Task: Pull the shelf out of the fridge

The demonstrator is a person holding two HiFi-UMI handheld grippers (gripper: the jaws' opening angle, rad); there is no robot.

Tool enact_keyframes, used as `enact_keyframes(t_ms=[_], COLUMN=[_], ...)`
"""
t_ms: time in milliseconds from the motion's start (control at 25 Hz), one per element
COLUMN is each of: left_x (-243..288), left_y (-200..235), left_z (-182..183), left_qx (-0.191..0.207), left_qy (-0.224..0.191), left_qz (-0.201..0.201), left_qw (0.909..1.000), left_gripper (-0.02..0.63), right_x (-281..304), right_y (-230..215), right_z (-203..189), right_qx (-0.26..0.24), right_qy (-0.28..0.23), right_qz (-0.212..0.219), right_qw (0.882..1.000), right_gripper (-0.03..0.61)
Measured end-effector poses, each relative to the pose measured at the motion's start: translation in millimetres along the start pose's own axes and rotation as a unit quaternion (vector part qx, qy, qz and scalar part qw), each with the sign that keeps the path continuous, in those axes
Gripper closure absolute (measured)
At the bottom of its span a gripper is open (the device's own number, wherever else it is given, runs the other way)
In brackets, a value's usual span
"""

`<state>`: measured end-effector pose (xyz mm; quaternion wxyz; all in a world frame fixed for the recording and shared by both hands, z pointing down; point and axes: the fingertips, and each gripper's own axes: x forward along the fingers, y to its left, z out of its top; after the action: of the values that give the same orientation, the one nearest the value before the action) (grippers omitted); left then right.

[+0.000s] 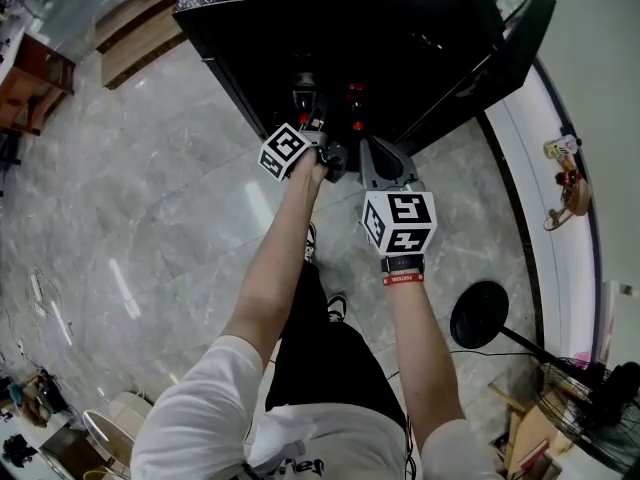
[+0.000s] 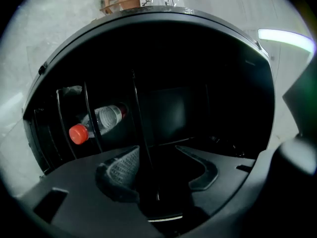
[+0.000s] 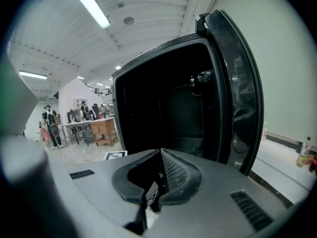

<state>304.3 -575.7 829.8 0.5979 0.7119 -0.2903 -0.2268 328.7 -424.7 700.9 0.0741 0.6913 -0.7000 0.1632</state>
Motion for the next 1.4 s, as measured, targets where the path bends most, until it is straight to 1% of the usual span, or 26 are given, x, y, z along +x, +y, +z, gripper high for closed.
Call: enact_keyframes(t_ms=[120,280,520,640,840,1080,1360,1400], left_x=[14,28,47,56,72,86,104,105], left_y=[5,12,28,28,26,39,40,39], left_z=[3,8,13,15,26,33,41,43], left_qx=[-0.012,-0.042,-0.076,-0.085,-0.102,-0.127,-0.135,-0.132], left_qy=[-0.005,-0.019,-0.034,-0.04,-0.063,-0.076,-0.091,-0.097], left_qz=[-0.003,-0.008,-0.007,-0.012,-0.029,-0.029,-0.048,-0.054], left_qw=[0.9999,0.9989,0.9965,0.9955,0.9924,0.9886,0.9855,0.9851], left_gripper=[0.402,0.384,0.377,0.377,0.377,0.377,0.379,0.397], right_x=[7,12,21,24,27,34,47,48], right_y=[-2,-3,-10,-12,-11,-19,-29,-30], right_z=[2,5,5,5,5,-4,1,1], right_qx=[-0.002,-0.002,0.0,0.002,0.003,0.01,0.023,0.025], right_qy=[-0.004,-0.008,-0.012,-0.013,-0.017,-0.013,-0.019,-0.017], right_qz=[0.002,0.001,0.001,-0.001,0.002,-0.004,-0.005,-0.004], right_qw=[1.0,1.0,1.0,1.0,1.0,1.0,1.0,1.0], right_gripper=[0.563,0.563,0.563,0.563,0.563,0.563,0.563,0.563])
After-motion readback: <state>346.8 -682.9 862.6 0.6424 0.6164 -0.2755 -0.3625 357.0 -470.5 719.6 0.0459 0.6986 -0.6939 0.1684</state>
